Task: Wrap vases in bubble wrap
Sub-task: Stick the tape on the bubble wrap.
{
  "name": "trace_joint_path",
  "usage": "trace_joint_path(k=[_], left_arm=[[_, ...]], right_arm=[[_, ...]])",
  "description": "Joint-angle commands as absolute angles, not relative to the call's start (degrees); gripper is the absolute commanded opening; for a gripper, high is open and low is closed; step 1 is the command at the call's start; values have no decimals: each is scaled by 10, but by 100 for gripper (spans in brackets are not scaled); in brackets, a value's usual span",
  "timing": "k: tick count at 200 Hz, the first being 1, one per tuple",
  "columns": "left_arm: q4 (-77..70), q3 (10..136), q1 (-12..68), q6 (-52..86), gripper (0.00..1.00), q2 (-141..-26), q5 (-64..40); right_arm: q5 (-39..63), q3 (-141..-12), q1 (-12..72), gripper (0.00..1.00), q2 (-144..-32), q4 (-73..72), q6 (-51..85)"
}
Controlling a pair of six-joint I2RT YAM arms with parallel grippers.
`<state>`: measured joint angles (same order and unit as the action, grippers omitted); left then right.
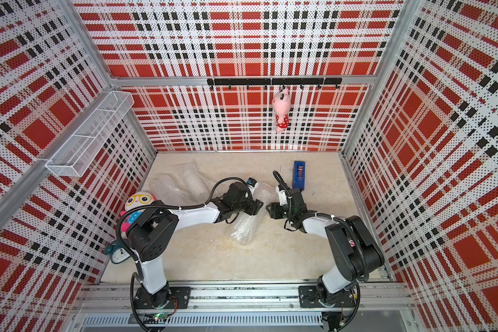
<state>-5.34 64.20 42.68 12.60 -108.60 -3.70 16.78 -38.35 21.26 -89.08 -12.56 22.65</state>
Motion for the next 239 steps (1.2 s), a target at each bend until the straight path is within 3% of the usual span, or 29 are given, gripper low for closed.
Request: trace_joint_path(k=[1, 78, 122, 161, 239], left_arm=[[1, 627, 432, 127, 65, -1086, -66], [0, 628, 433, 128, 65, -1084, -74], [0, 625, 432, 132, 65, -1079, -69], [-3, 625, 431, 134, 65, -1079, -74], [0, 628, 437, 128, 65, -1087, -84]], right_arm=[[150, -412, 214, 60, -883, -129, 251], [101, -498, 237, 65, -952, -94, 237], [38, -471, 236, 69, -877, -53, 204], [45, -417, 238, 70, -830, -59, 211], [58, -472, 258, 70, -925, -81, 227]])
